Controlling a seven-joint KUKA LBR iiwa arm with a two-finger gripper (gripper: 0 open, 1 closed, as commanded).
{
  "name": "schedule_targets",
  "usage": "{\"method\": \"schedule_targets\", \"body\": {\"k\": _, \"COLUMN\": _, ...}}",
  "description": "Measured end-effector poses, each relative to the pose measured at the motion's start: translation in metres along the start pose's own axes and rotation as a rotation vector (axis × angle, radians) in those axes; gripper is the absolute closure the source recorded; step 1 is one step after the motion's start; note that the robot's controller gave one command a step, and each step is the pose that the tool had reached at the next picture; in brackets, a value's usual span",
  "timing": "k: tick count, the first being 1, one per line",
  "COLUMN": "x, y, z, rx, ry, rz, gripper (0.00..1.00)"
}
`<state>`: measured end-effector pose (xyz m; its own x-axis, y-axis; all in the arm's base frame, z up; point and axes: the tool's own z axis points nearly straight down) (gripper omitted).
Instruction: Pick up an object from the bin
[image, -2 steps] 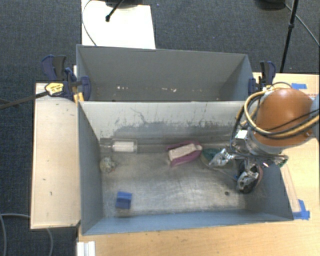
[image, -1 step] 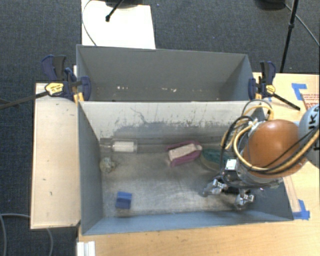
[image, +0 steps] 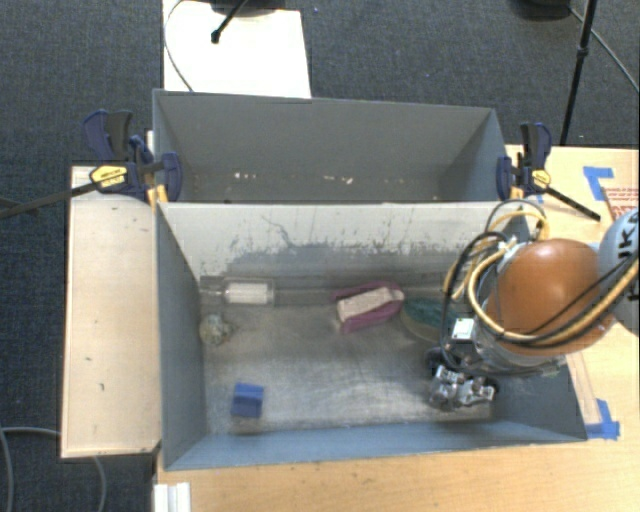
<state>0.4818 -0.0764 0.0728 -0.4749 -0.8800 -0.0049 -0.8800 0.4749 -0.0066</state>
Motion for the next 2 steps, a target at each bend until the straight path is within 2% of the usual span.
{"method": "schedule_targets", "body": {"k": 1, "x": -0.0001, "y": -0.0002, "z": 0.0007, "rx": 0.001, "ry": -0.002, "rz": 0.003, "gripper": 0.0}}
{"method": "schedule_targets", "body": {"k": 2, "x": 0.0001, "y": 0.0, "z": 0.0001, "rx": 0.0, "ry": 0.0, "rz": 0.005, "gripper": 1.0}}
